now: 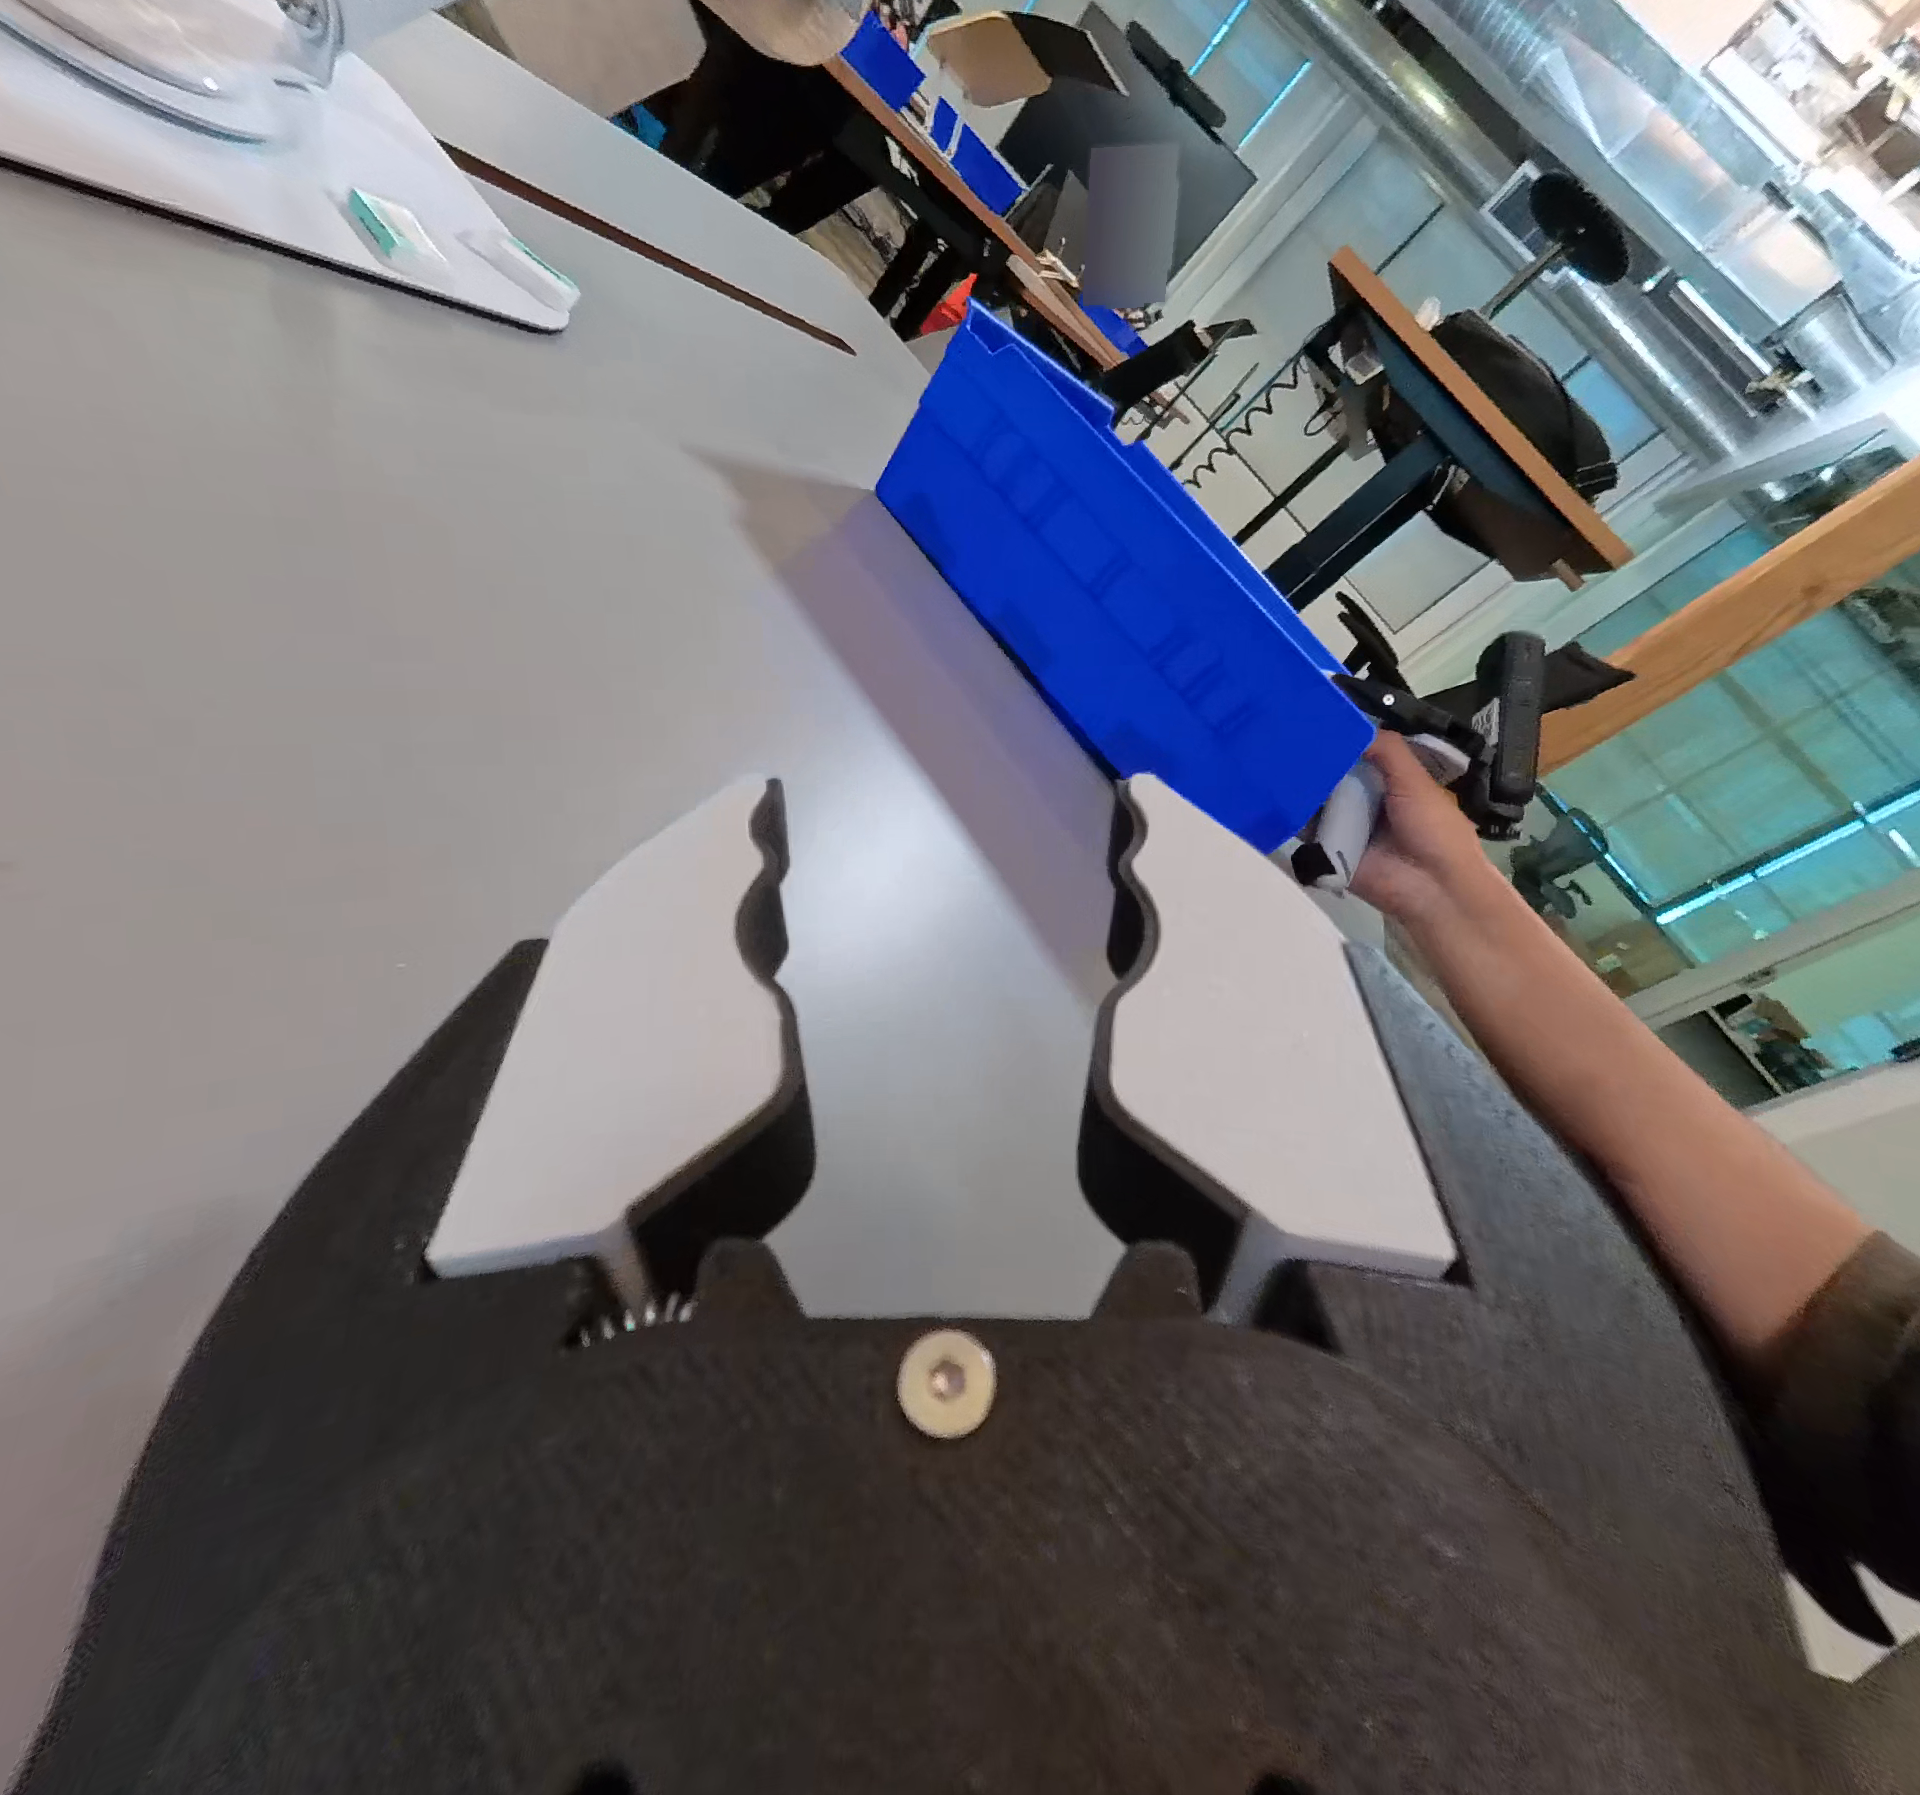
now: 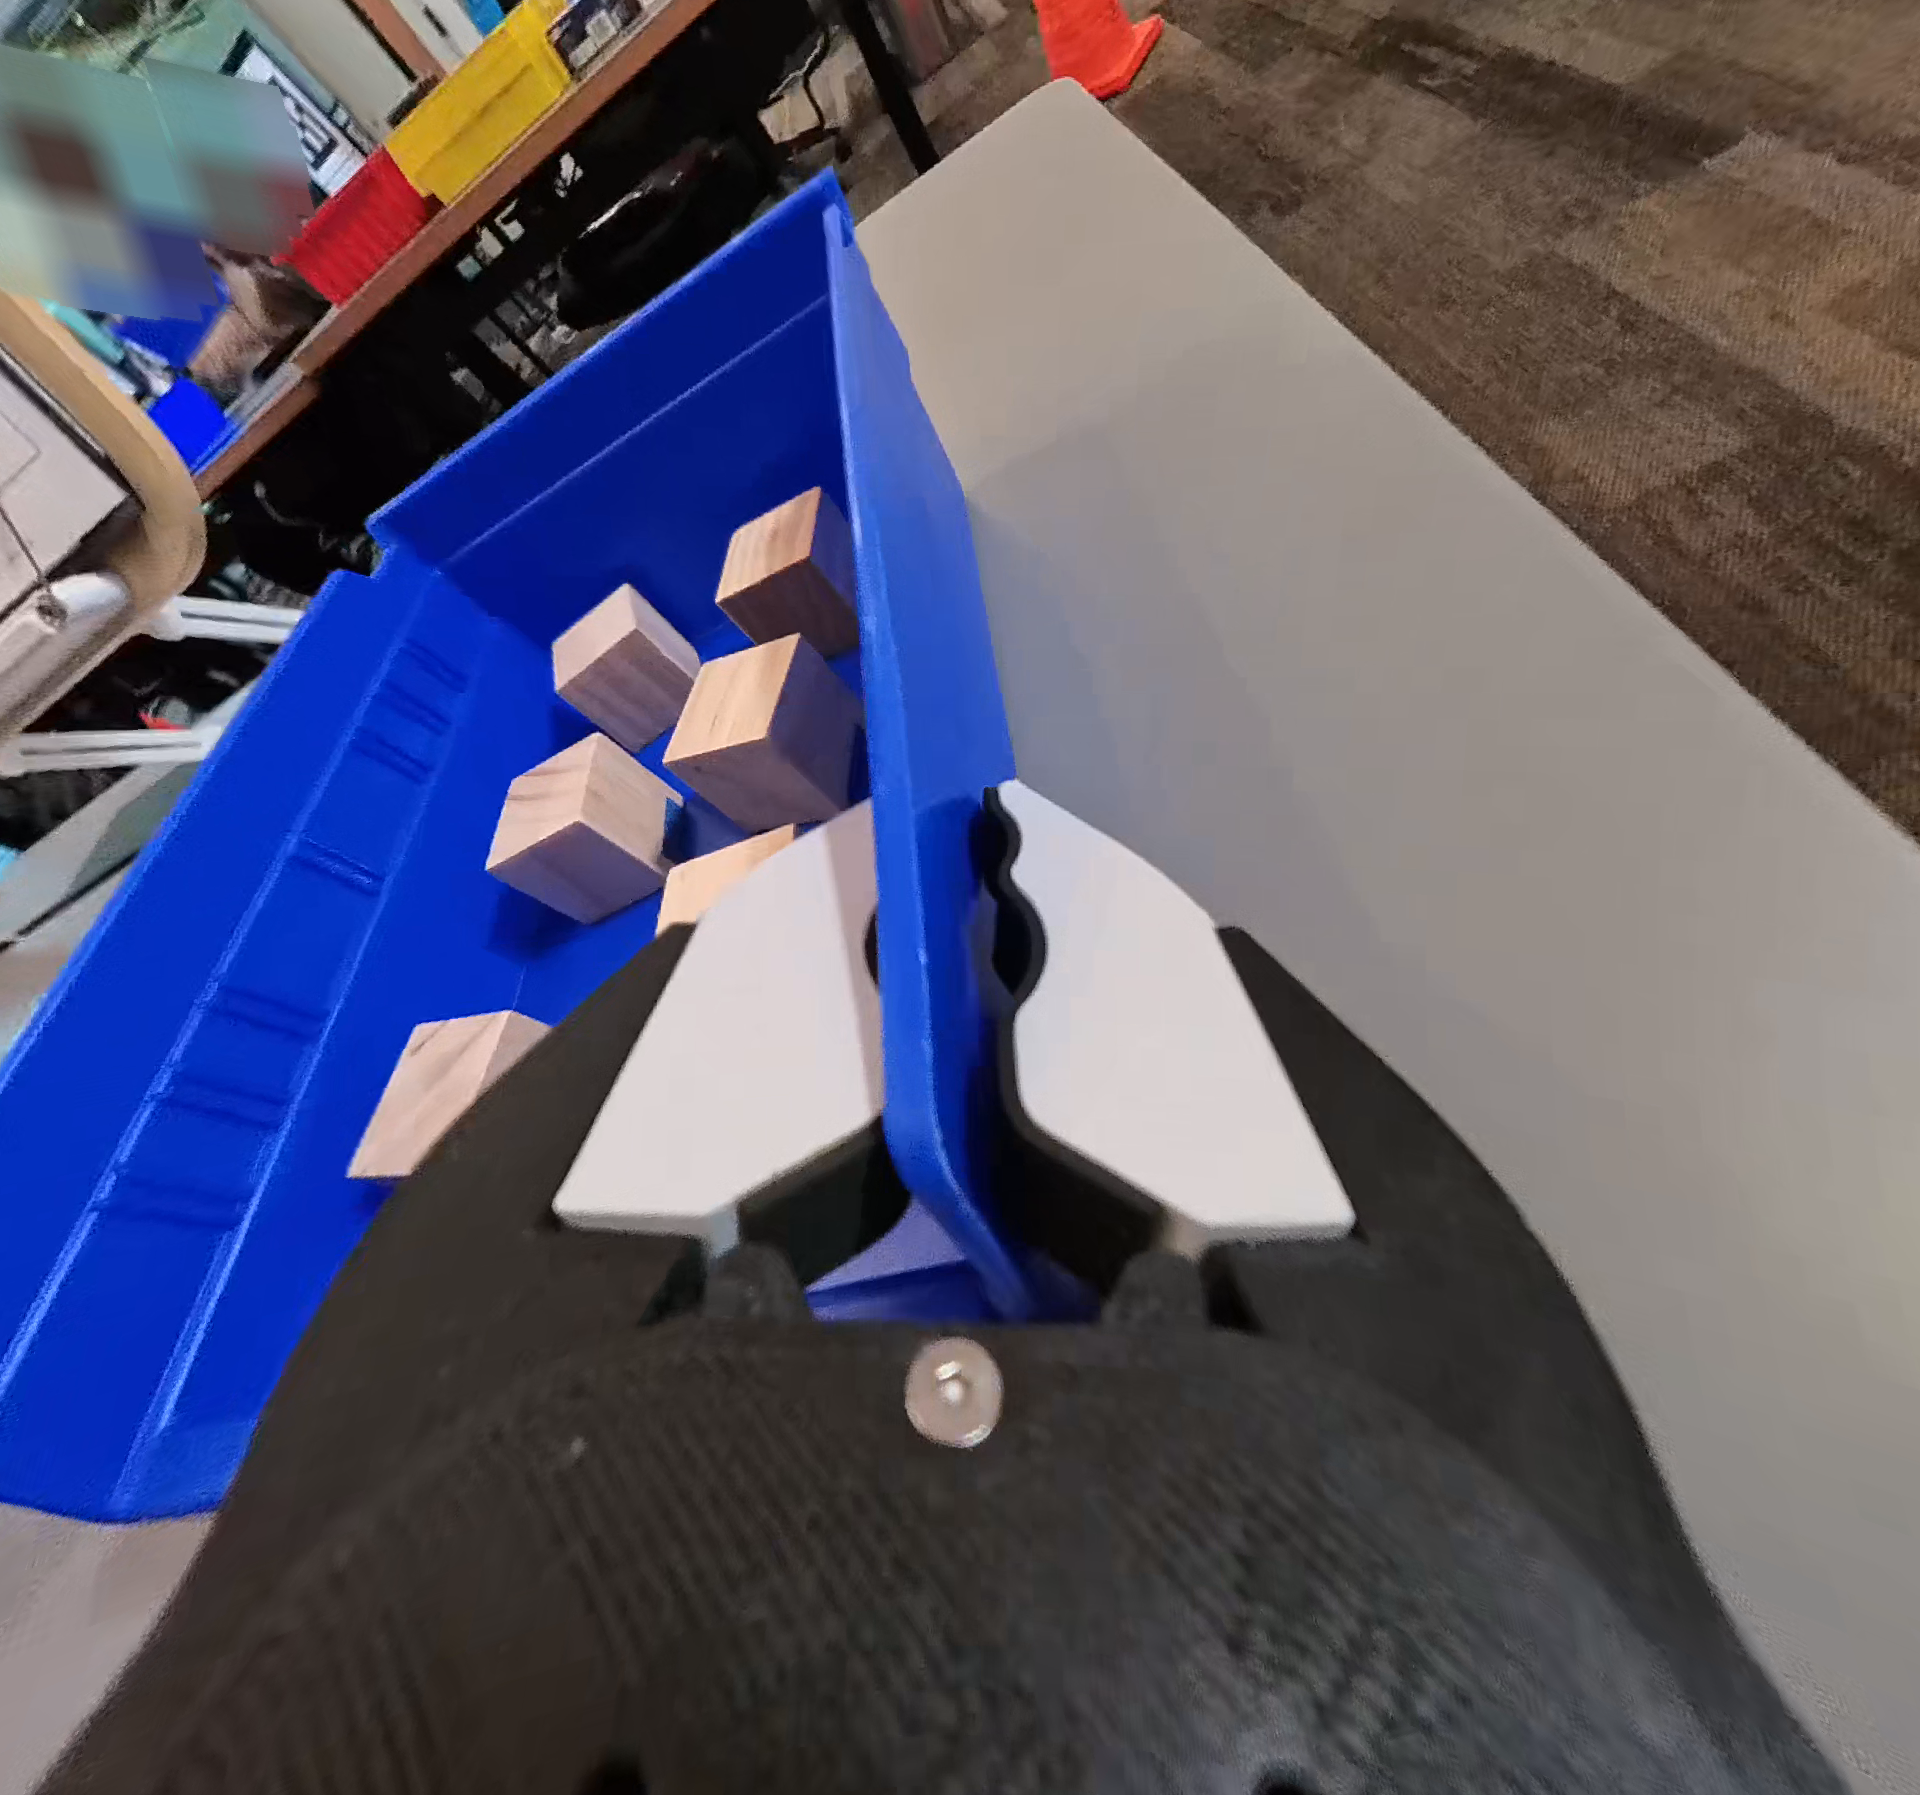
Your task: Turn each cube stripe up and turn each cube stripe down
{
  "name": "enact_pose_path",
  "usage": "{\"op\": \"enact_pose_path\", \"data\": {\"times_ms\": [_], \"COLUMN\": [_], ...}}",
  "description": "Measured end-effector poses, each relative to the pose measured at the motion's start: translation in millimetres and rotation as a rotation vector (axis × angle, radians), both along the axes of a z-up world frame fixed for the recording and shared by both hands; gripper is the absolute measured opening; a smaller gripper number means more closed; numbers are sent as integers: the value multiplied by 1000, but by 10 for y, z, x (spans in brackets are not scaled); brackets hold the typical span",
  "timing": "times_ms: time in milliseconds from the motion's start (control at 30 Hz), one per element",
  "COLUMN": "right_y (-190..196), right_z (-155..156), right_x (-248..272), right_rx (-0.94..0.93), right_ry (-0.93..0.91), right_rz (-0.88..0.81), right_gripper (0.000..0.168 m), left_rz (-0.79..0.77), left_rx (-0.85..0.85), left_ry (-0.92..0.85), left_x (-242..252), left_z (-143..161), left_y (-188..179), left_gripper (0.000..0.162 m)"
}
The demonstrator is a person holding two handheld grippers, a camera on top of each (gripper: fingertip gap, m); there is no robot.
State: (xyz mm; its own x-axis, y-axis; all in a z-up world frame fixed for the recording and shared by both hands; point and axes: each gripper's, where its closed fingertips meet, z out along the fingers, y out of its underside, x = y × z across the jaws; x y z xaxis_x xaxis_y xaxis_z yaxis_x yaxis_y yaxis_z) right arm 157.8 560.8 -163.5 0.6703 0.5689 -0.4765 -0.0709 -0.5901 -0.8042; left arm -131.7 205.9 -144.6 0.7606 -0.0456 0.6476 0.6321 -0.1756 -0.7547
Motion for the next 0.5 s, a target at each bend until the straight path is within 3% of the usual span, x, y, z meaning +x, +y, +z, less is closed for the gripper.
{"op": "enact_pose_path", "data": {"times_ms": [200,400,500], "right_y": [-123,-315,-461], "right_z": [110,328,363], "right_x": [-51,-230,-382], "right_rx": [-9,33,43], "right_ry": [37,55,44], "right_rz": [-35,-8,39], "right_gripper": [9,9,9], "left_rz": [141,278,407], "left_rx": [96,96,88], "left_ry": [-159,24,133], "left_x": [-102,-212,-360], "left_z": [313,494,578], "left_y": [-175,-412,-681], "left_gripper": [66,80,77]}}
